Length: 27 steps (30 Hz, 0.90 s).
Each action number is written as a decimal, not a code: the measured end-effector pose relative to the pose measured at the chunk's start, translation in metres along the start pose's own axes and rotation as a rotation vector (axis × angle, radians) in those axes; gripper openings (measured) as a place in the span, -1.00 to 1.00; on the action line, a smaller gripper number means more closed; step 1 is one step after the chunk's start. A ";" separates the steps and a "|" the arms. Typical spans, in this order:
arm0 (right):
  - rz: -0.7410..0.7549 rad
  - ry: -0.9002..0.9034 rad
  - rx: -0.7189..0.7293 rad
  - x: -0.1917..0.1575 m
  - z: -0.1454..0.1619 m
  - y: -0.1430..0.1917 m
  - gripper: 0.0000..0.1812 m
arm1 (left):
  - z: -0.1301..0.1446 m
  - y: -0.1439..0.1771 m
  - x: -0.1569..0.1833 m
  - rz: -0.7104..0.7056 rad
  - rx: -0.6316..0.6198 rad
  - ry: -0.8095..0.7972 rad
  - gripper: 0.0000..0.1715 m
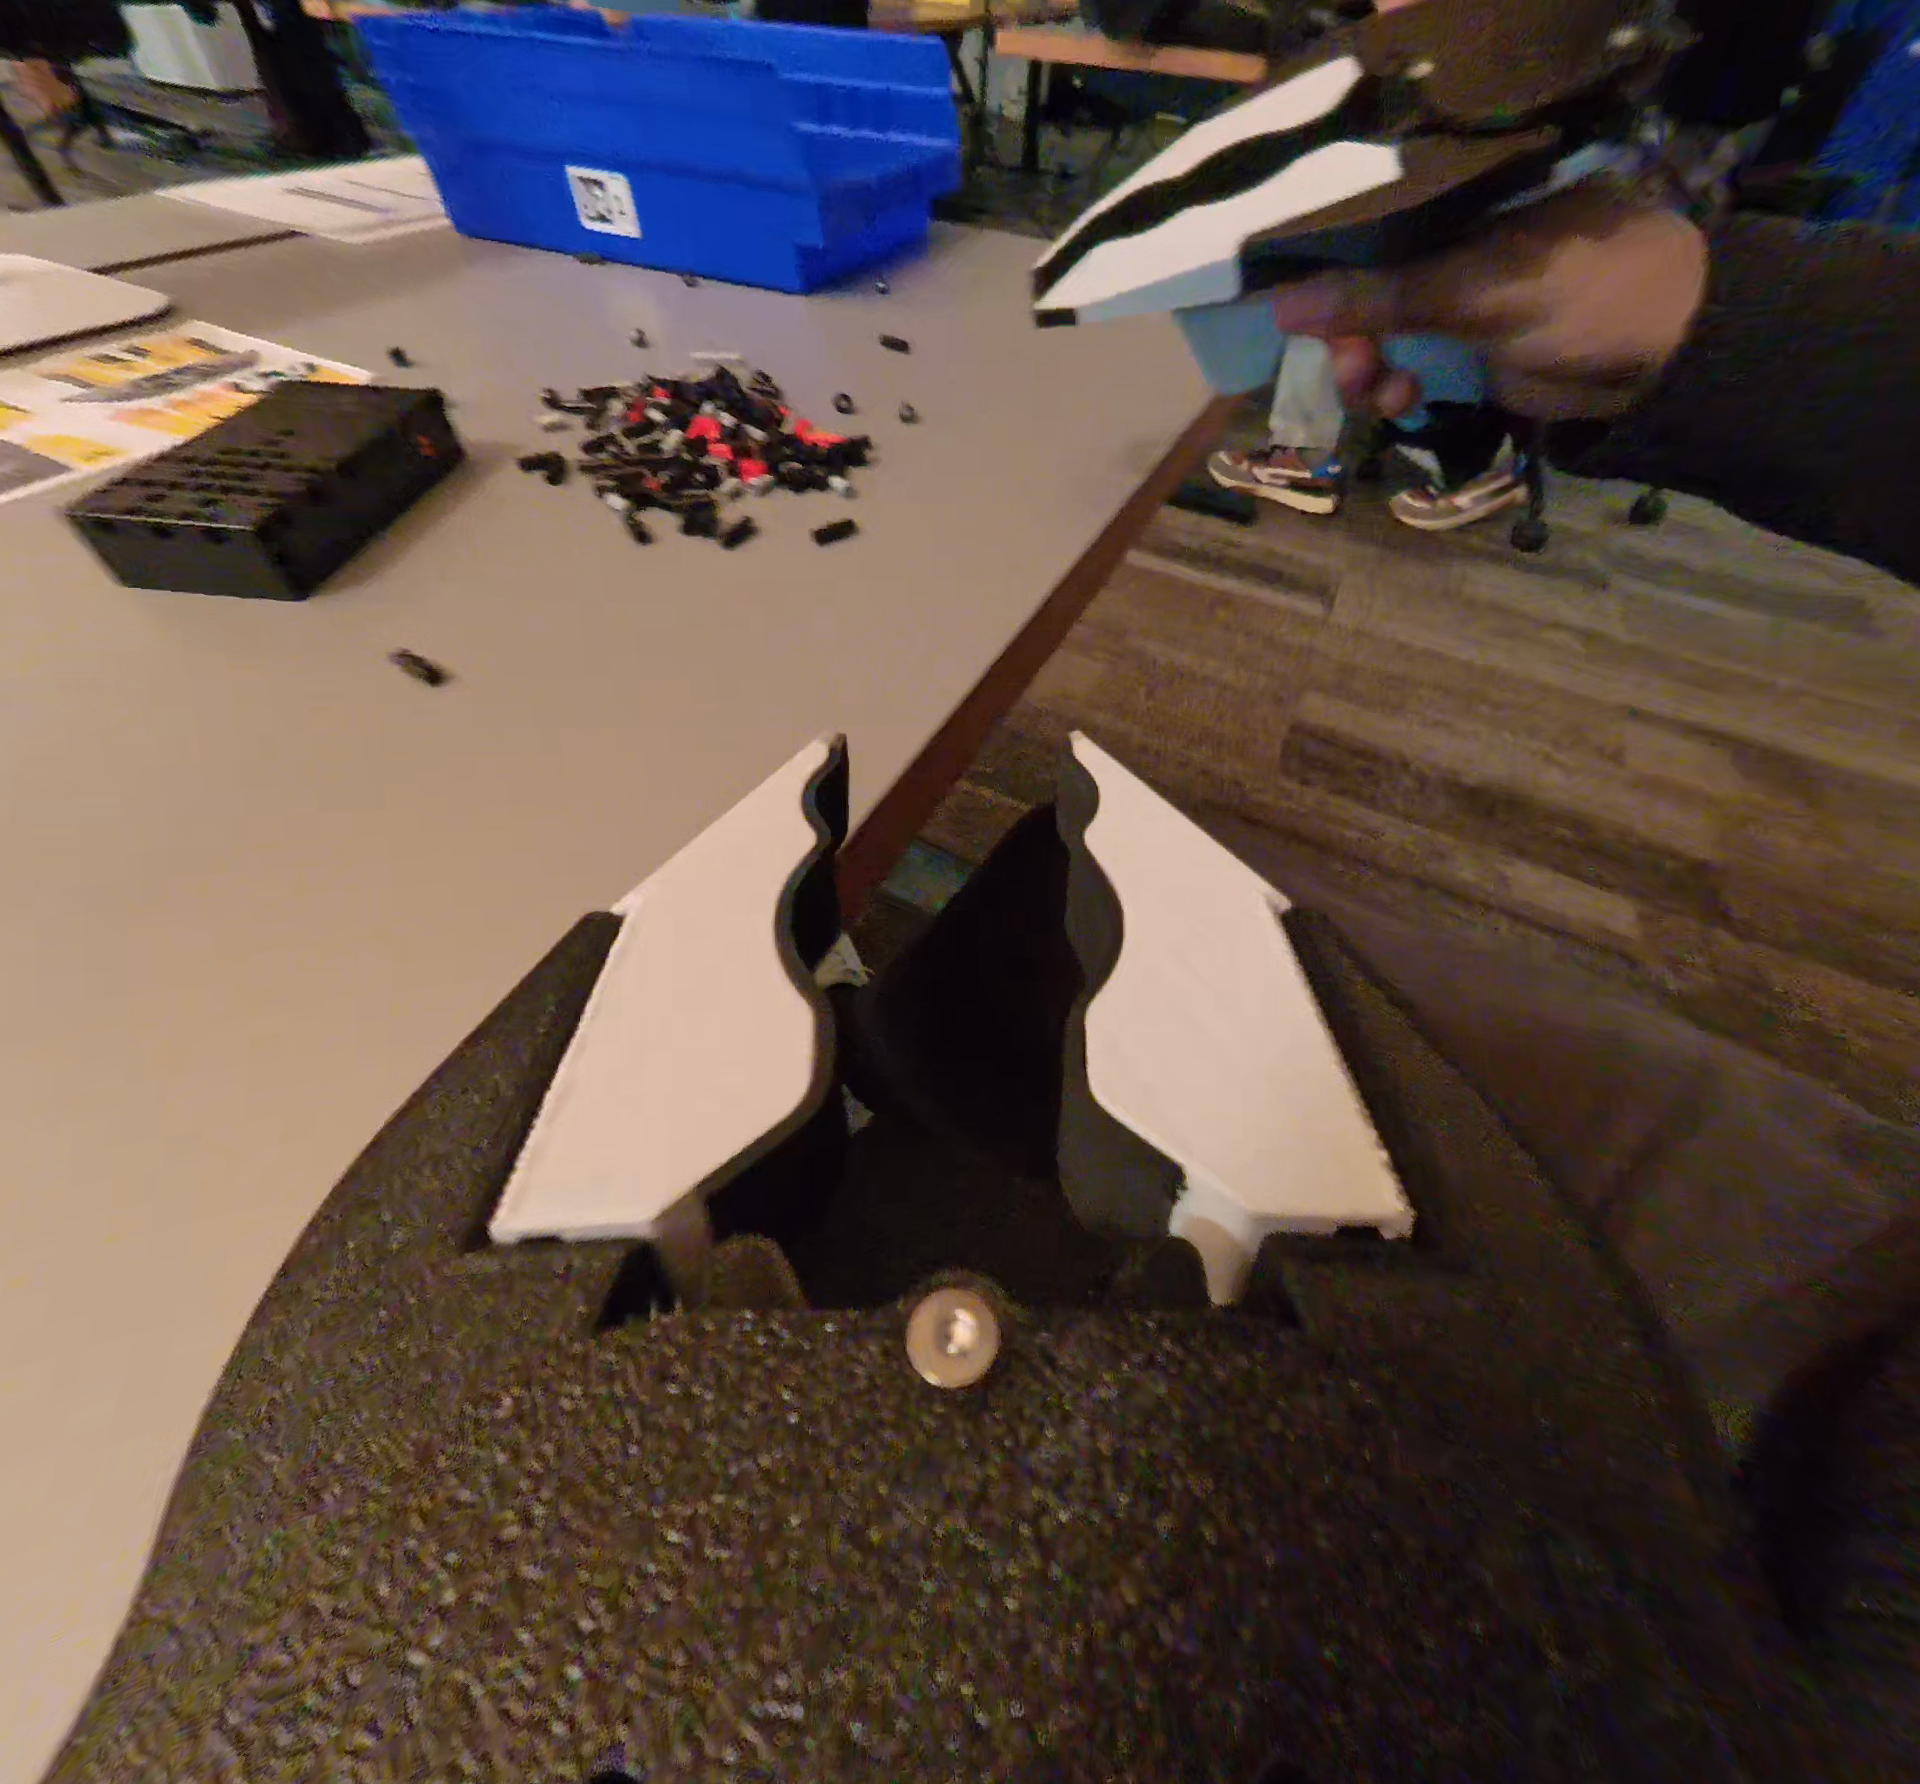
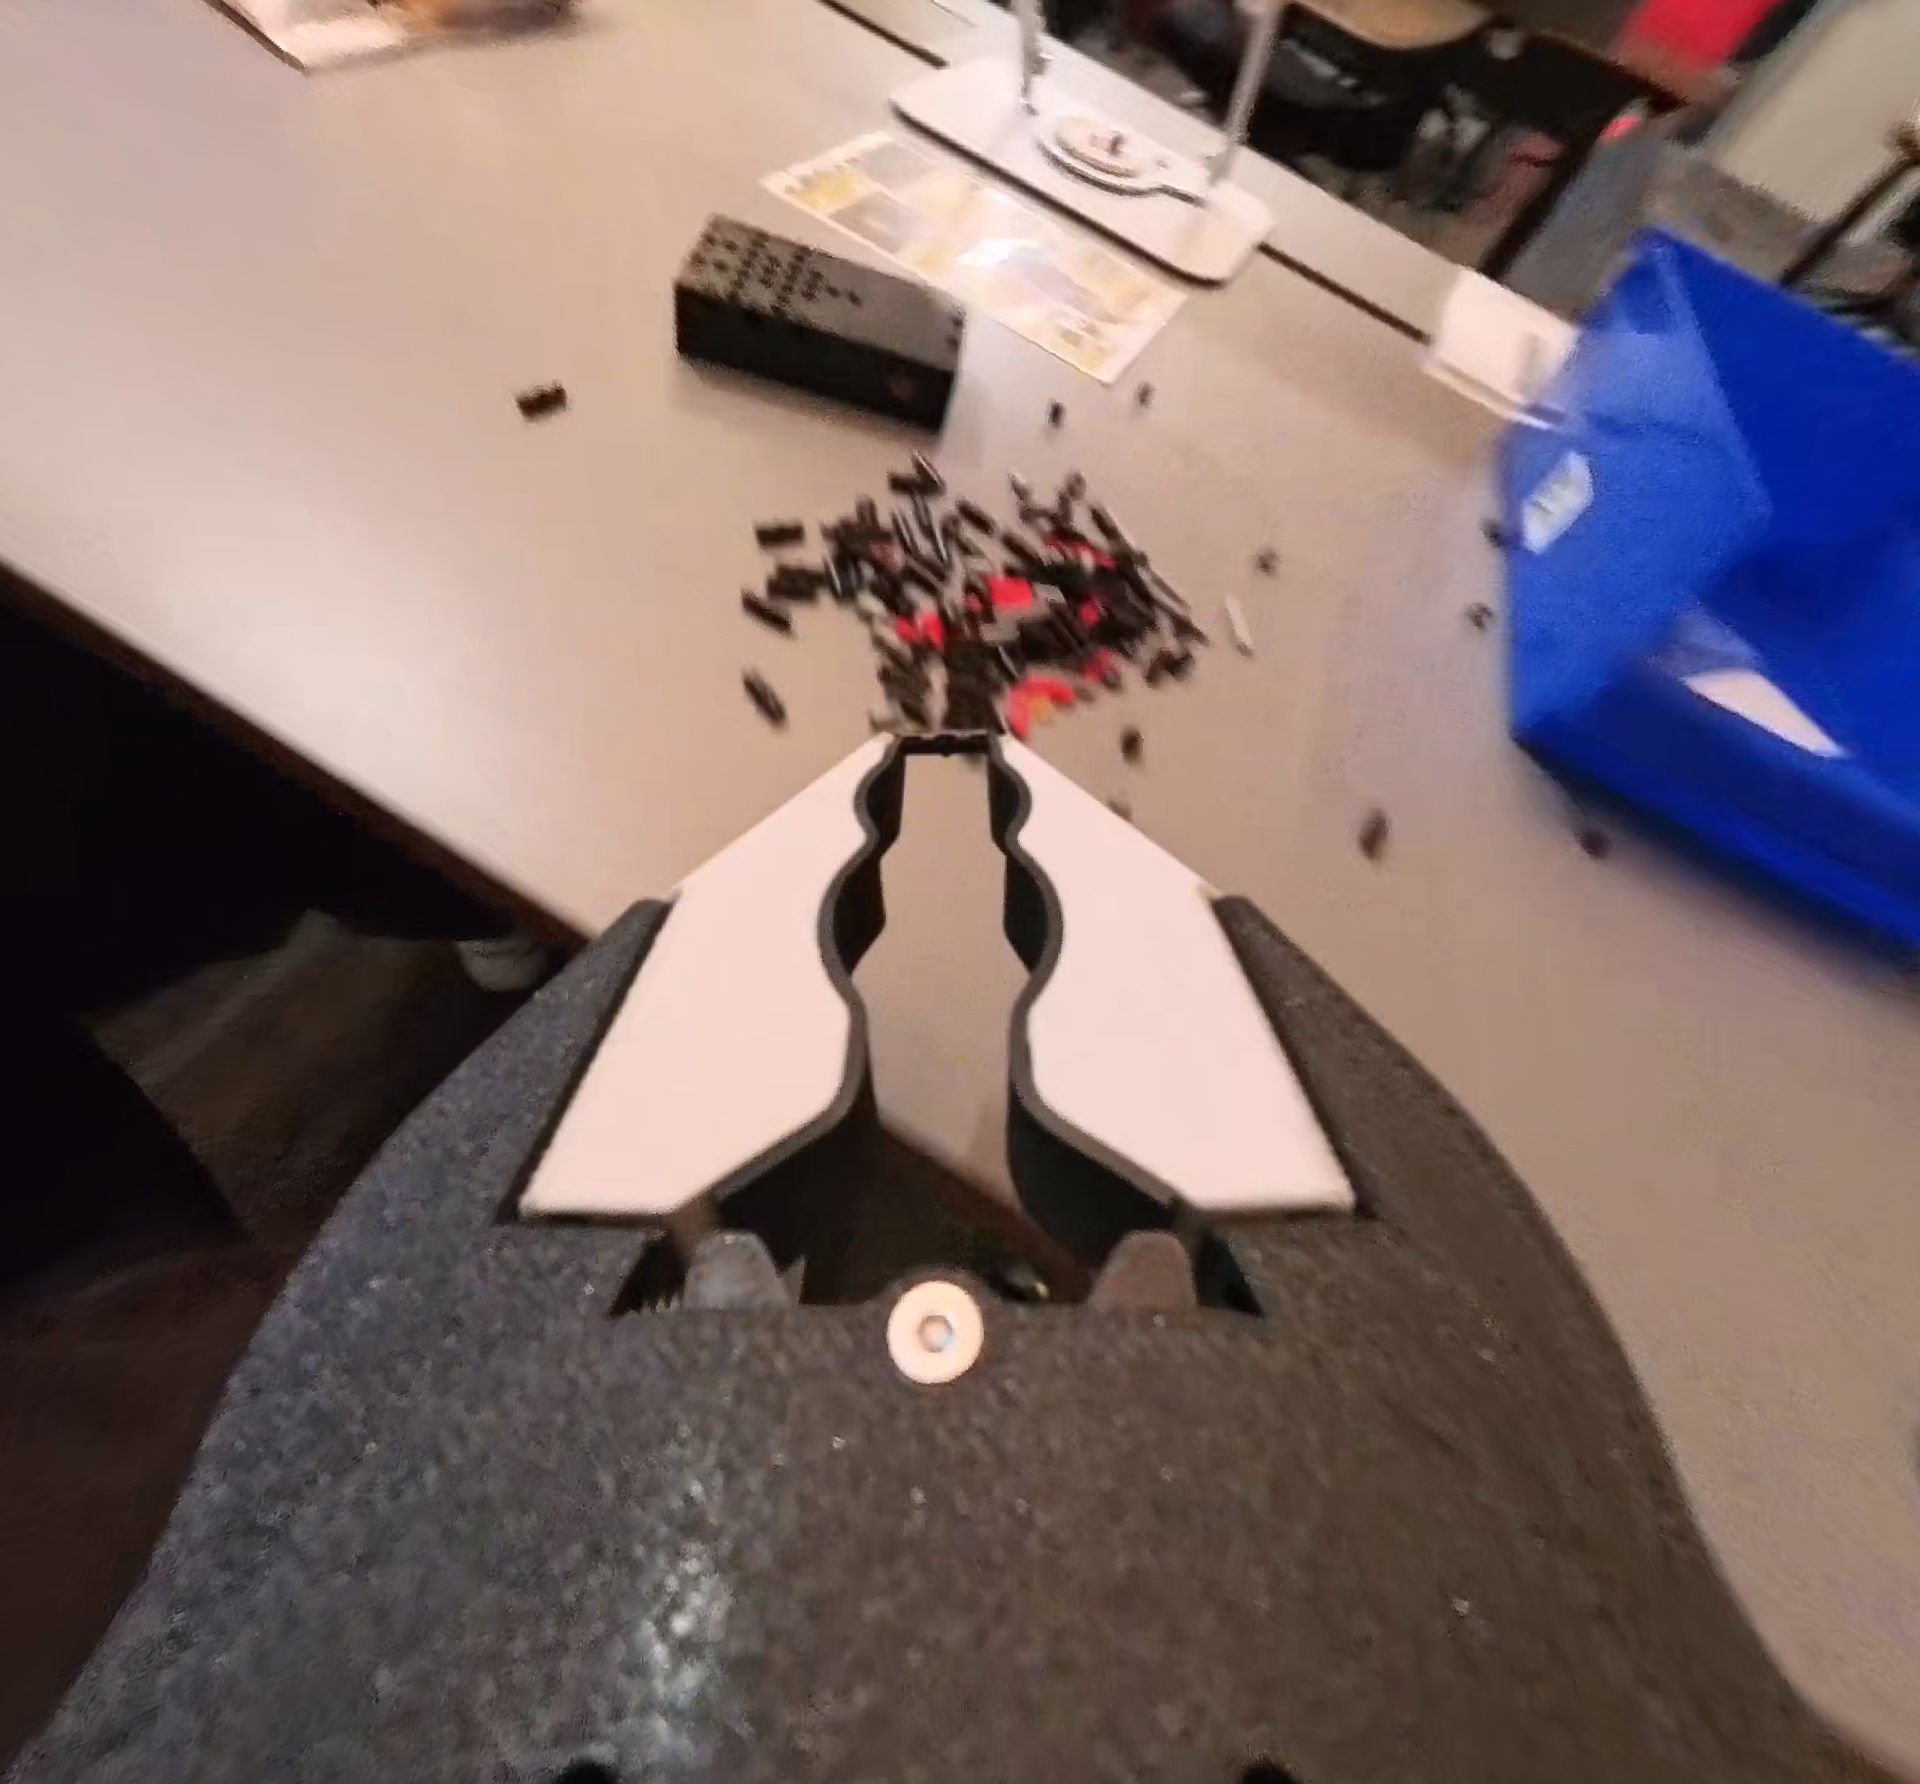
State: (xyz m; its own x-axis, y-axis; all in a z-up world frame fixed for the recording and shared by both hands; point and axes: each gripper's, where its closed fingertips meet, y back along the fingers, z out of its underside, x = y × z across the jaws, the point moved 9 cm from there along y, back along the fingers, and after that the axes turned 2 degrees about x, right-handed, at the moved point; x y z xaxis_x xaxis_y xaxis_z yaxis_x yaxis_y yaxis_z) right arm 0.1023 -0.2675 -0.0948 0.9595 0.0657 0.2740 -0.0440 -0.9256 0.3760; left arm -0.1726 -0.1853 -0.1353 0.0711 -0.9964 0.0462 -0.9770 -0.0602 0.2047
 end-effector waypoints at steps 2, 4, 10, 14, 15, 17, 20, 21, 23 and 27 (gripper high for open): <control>-0.068 -0.031 -0.029 0.007 -0.019 -0.037 -0.82 | -0.004 0.009 -0.013 -0.054 -0.016 -0.001 -0.54; -0.127 -0.074 -0.065 0.014 -0.029 -0.072 -0.82 | -0.009 0.020 -0.028 -0.129 -0.013 -0.002 -0.54; -0.259 -0.119 -0.194 0.030 -0.023 -0.145 -0.82 | -0.030 0.011 -0.083 -0.142 -0.013 0.073 -0.55; -0.320 -0.159 -0.201 0.037 -0.022 -0.155 -0.81 | -0.053 -0.019 -0.112 0.039 0.004 0.257 -0.55; -0.344 -0.184 -0.203 0.037 -0.021 -0.156 -0.77 | -0.058 -0.026 -0.119 0.091 0.028 0.365 -0.55; -0.403 -0.253 -0.218 0.039 -0.019 -0.158 -0.72 | -0.056 -0.036 -0.130 0.218 0.071 0.605 -0.55; -0.389 -0.277 -0.193 0.050 -0.023 -0.157 -0.69 | -0.046 -0.038 -0.142 0.239 0.126 0.830 -0.55; -0.365 -0.264 -0.169 0.056 -0.027 -0.153 -0.69 | -0.048 -0.036 -0.143 0.220 0.161 0.851 -0.55; -0.352 -0.268 -0.127 0.066 -0.039 -0.140 -0.69 | -0.059 -0.031 -0.140 0.170 0.208 0.820 -0.55; -0.352 -0.371 0.012 0.079 -0.063 -0.115 -0.69 | -0.089 -0.029 -0.135 0.059 0.191 0.609 -0.55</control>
State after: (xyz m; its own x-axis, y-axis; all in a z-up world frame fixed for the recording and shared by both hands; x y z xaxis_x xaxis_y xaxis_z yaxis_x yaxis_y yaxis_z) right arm 0.1654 -0.1325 -0.0612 0.9498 0.2395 -0.2012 0.3009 -0.8753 0.3786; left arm -0.1358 -0.0442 -0.0607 0.0629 -0.7892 0.6109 -0.9974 -0.0718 0.0099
